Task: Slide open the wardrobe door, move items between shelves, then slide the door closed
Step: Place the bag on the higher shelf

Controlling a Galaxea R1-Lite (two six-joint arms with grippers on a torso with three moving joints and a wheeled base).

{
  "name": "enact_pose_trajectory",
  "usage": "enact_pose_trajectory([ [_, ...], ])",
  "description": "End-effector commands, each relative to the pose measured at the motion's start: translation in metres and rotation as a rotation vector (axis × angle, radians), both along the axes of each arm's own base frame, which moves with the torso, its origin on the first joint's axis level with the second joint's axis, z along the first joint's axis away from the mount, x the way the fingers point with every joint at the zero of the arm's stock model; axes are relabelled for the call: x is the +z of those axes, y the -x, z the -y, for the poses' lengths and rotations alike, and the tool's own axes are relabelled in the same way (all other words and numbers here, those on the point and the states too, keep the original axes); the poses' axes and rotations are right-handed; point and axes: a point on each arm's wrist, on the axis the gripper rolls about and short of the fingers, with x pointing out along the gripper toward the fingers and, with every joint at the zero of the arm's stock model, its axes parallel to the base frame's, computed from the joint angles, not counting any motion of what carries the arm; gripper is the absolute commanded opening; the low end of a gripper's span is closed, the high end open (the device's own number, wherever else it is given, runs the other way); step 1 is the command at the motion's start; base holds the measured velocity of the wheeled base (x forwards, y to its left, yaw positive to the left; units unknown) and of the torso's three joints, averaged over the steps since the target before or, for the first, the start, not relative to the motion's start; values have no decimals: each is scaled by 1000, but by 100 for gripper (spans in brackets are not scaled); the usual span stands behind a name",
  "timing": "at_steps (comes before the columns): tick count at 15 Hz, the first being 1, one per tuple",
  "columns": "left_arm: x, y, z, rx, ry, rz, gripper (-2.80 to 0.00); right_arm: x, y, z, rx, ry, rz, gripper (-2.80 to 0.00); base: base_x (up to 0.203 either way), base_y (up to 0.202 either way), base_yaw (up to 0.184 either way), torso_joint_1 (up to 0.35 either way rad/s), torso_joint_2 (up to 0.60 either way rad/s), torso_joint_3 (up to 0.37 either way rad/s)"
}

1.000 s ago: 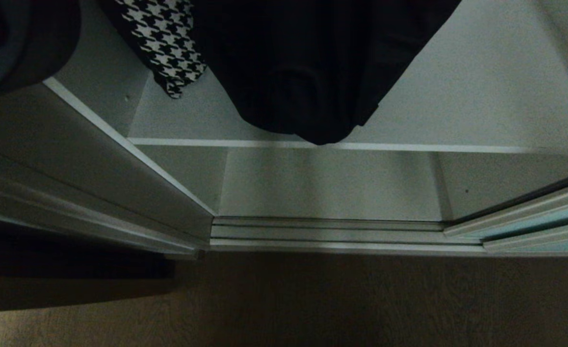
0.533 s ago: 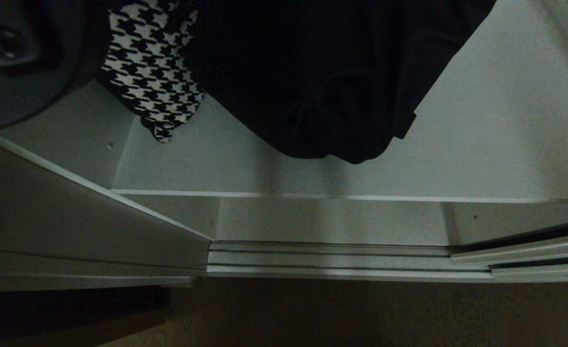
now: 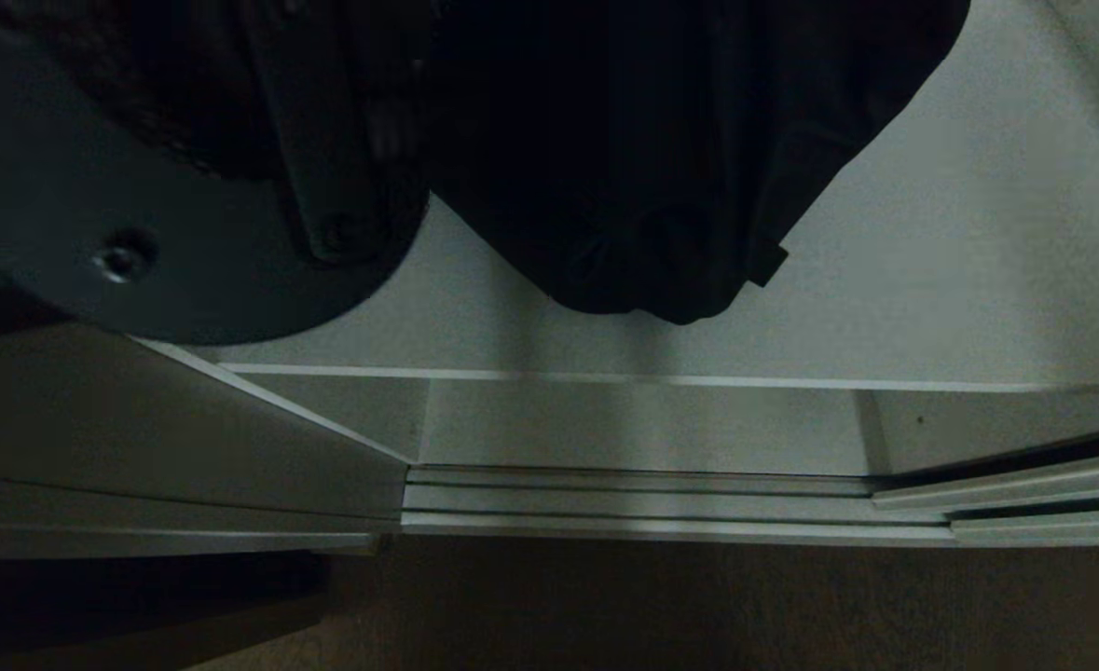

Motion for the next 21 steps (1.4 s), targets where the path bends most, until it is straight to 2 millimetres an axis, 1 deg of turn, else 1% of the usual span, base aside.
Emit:
enact_pose_trajectory([
  [1,-9,-9,9,20,-7,-3,-280,0,0,0,1,0,4,-280,0,0,0,0,0,0],
  [2,-9,-9,9,22,-6,-2,-280,0,0,0,1,0,4,-280,0,0,0,0,0,0],
  [3,-7,-12,5,51,2,13,-280,0,0,0,1,0,4,-280,0,0,0,0,0,0],
  [5,-7,-12,4,53,6,16,-280,0,0,0,1,0,4,-280,0,0,0,0,0,0],
  [6,-8,-17,2,68,13,18,-280,0,0,0,1,0,4,-280,0,0,0,0,0,0],
  [7,-7,-17,1,70,18,20,-280,0,0,0,1,0,4,-280,0,0,0,0,0,0],
  [8,-6,-17,-2,78,51,30,-280,0,0,0,1,0,4,-280,0,0,0,0,0,0],
  [10,-7,-18,-1,85,82,31,-280,0,0,0,1,0,4,-280,0,0,0,0,0,0],
  [13,-11,-21,3,90,70,15,-280,0,0,0,1,0,4,-280,0,0,0,0,0,0],
  [14,-12,-22,4,97,69,2,0,0,0,0,1,0,4,-280,0,0,0,0,0,0],
  [19,-21,-27,14,97,44,-17,0,0,0,0,1,0,4,-280,0,0,0,0,0,0],
  [21,-19,-26,12,94,52,-15,0,0,0,0,1,0,4,-280,0,0,0,0,0,0],
])
